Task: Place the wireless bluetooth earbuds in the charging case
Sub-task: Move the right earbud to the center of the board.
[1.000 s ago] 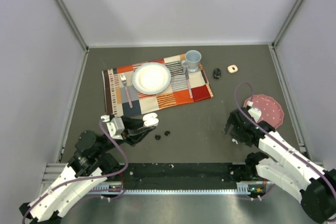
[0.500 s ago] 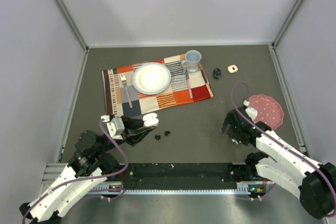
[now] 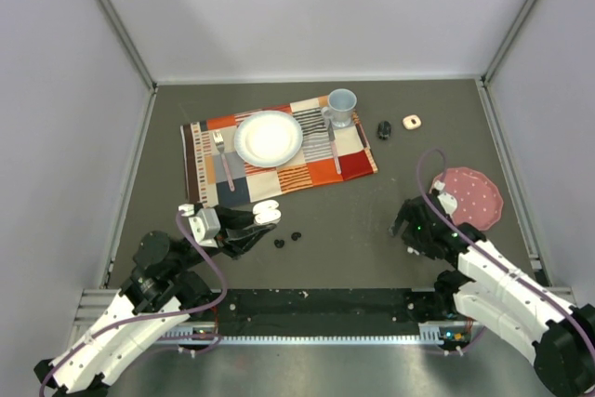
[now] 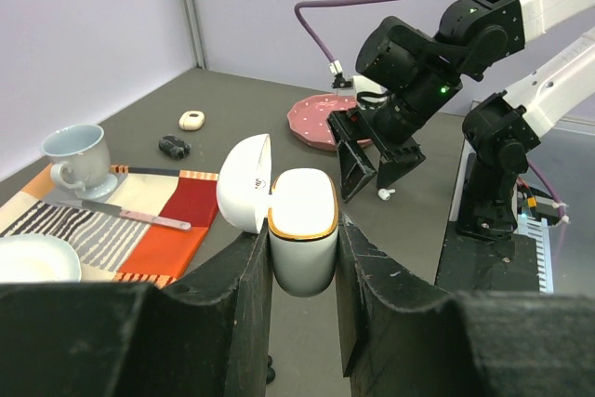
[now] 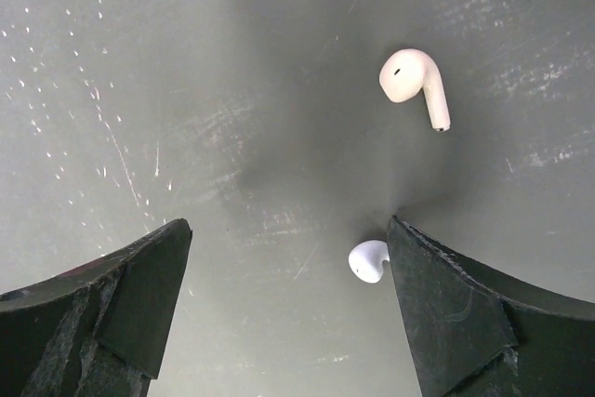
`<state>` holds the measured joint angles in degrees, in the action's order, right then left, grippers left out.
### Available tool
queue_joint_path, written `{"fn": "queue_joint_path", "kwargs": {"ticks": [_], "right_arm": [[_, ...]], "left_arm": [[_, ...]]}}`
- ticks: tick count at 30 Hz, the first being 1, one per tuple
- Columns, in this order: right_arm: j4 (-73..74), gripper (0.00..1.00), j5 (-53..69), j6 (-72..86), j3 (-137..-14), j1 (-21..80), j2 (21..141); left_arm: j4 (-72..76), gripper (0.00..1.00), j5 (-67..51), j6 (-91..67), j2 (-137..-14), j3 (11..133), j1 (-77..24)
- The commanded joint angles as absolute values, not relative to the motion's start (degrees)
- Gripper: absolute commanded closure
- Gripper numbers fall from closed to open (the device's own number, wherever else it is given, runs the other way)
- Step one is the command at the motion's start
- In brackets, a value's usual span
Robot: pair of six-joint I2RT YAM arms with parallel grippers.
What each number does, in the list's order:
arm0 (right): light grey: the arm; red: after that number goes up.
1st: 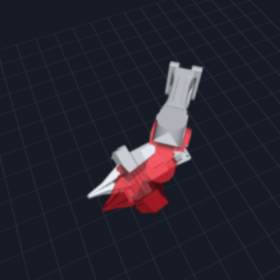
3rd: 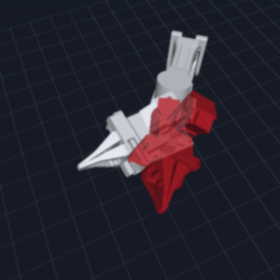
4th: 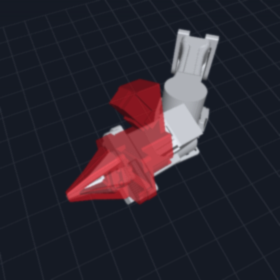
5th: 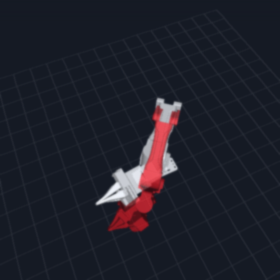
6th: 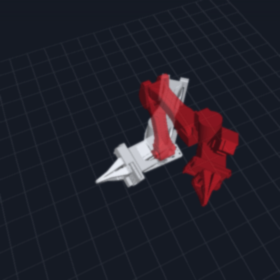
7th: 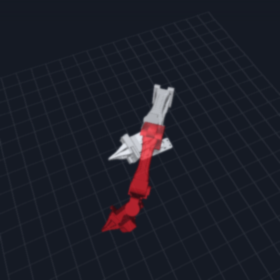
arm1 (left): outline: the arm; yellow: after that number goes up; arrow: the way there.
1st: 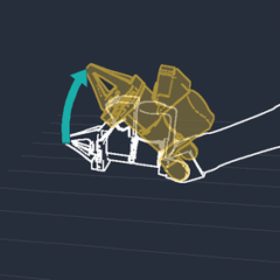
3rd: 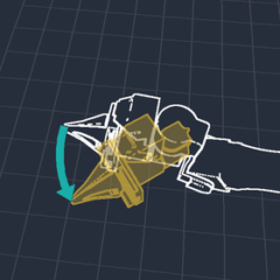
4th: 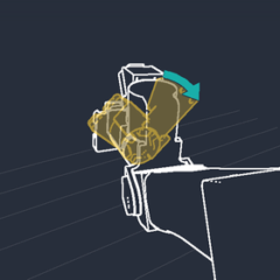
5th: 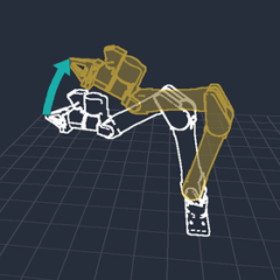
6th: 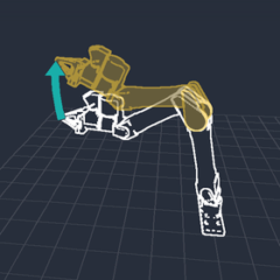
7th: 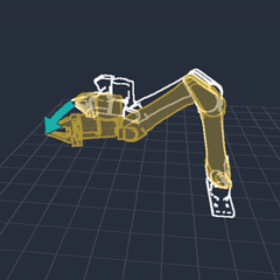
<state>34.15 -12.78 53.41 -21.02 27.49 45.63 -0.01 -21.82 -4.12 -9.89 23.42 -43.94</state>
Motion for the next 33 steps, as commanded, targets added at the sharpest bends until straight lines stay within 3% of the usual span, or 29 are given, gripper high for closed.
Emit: {"fn": "queue_joint_path", "kwargs": {"ticks": [1,13,33], "right_arm": [[37.95,0.14,-10.28,56.43,-19.94,27.16,44.91],[45.88,0.13,-18.36,58.88,-24.52,27.25,46.32],[38.86,0.15,-13.81,53.62,-24.0,28.12,49.22]], "left_arm": [[3.52,1.0,-22.41,-3.96,-10.19,24.08,-44.12],[3.52,1.0,-22.41,-4.04,-10.2,24.17,-44.03],[3.69,1.0,-22.24,-4.13,-10.2,24.08,-44.12]]}}
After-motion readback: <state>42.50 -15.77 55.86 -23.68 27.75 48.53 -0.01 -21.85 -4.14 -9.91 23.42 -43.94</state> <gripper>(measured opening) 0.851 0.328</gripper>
